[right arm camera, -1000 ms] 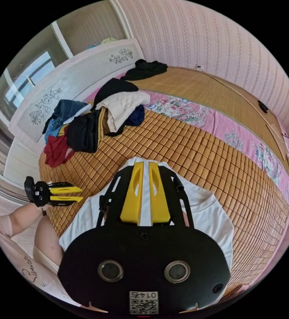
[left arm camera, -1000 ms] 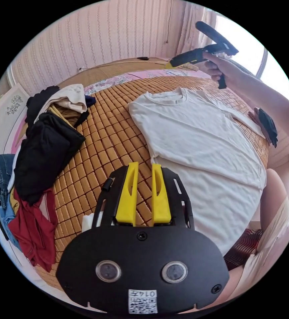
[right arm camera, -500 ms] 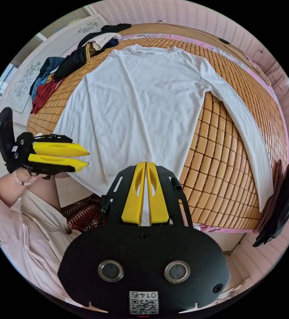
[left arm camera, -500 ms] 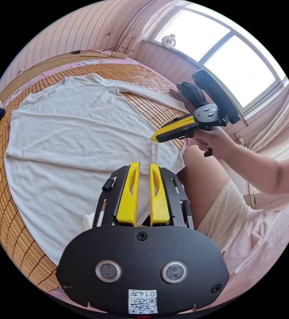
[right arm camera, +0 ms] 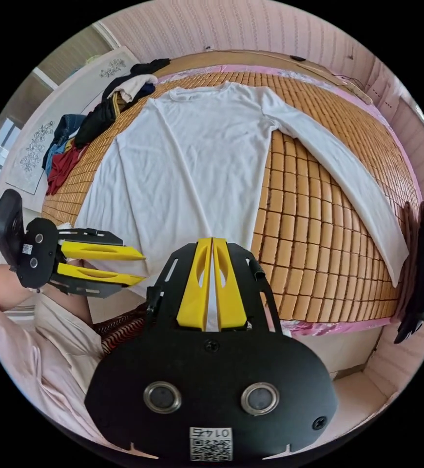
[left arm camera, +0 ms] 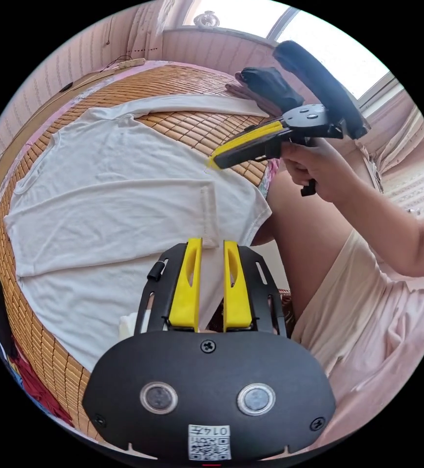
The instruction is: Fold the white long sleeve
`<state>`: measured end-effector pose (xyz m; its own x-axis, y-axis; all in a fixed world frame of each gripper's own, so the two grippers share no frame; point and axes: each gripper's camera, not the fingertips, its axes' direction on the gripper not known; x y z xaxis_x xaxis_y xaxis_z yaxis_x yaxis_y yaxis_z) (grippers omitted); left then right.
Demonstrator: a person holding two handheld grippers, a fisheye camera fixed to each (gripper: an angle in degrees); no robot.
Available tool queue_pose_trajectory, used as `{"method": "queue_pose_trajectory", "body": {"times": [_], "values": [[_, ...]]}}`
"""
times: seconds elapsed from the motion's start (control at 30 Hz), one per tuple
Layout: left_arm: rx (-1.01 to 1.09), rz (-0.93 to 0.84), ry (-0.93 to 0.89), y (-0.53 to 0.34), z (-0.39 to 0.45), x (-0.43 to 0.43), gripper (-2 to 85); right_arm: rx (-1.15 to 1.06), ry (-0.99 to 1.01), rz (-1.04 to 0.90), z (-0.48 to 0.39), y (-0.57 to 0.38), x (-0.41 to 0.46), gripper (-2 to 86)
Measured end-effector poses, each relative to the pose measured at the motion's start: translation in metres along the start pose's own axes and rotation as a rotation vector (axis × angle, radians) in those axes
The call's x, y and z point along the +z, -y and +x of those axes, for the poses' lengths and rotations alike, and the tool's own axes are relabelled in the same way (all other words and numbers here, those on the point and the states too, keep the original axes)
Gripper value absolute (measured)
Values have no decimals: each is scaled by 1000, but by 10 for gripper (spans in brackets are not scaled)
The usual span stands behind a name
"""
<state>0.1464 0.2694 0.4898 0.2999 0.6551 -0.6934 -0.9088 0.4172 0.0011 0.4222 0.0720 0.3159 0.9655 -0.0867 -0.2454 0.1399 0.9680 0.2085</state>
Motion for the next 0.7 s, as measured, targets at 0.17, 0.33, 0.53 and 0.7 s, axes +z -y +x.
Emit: {"method": "queue_pose_trajectory", "body": {"times": [0.17,0.33,0.53,0.7], "values": [[125,48,29,53,-2,-25,72,385,-194,231,111,-49,-44,2],[229,65,64,151,-10,-22,75,800,-280,378,216,-119,-61,90],[247,63,85,254,-15,17,78,916,-296,343,259,-156,-48,92],[268,37,91,328,-5,66,83,883,-323,343,270,-178,-47,56]]}}
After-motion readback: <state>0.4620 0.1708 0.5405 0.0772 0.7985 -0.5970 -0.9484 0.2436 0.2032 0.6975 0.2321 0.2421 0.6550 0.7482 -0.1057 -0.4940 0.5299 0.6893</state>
